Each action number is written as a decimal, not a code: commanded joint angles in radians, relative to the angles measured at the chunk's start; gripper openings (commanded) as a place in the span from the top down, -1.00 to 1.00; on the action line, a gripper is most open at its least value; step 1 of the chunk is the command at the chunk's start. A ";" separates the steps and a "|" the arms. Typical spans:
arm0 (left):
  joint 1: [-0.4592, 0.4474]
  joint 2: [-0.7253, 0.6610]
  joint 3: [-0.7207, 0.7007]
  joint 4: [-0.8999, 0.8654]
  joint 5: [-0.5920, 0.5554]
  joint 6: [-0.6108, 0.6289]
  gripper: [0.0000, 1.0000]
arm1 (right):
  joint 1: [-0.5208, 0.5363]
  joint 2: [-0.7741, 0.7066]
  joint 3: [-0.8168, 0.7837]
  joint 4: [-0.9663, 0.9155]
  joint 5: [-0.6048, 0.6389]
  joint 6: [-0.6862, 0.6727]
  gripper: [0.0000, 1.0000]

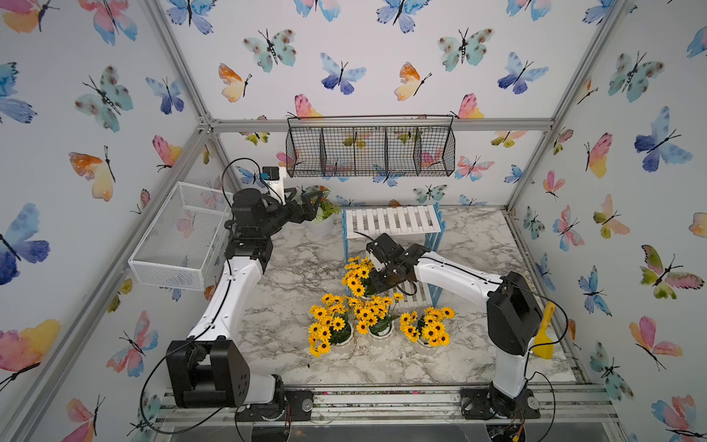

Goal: Take the sunflower pots off the shelves
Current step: Pick up the sunflower pot from the shelf.

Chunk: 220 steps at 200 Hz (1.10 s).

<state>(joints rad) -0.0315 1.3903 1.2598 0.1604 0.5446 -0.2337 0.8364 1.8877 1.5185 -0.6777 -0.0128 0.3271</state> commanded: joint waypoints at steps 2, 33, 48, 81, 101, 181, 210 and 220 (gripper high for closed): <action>0.009 -0.013 -0.005 0.028 0.014 -0.006 -0.98 | -0.006 -0.090 0.002 0.007 0.024 -0.007 0.96; 0.012 -0.012 -0.003 0.028 0.015 -0.007 -0.98 | -0.006 -0.121 0.005 -0.004 0.028 -0.005 0.96; 0.013 -0.013 -0.005 0.028 0.015 -0.007 -0.98 | -0.007 -0.134 -0.004 -0.013 0.027 -0.007 0.96; 0.013 -0.014 -0.005 0.031 0.014 -0.010 -0.98 | -0.006 -0.171 -0.040 -0.015 0.018 -0.013 0.96; 0.015 -0.015 -0.008 0.034 0.013 -0.013 -0.98 | -0.007 -0.191 -0.055 -0.011 0.016 -0.014 0.96; 0.018 -0.010 -0.011 0.042 0.014 -0.018 -0.98 | -0.006 -0.268 -0.067 -0.027 0.033 -0.020 0.96; 0.022 -0.010 -0.011 0.042 0.012 -0.018 -0.98 | -0.006 -0.307 -0.049 -0.061 0.059 -0.024 0.96; 0.023 -0.010 -0.011 0.042 0.014 -0.018 -0.98 | -0.006 -0.323 -0.047 -0.070 0.073 -0.022 0.96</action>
<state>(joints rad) -0.0185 1.3903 1.2583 0.1757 0.5442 -0.2481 0.8345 1.6272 1.4364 -0.7322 0.0208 0.3122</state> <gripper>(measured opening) 0.991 0.125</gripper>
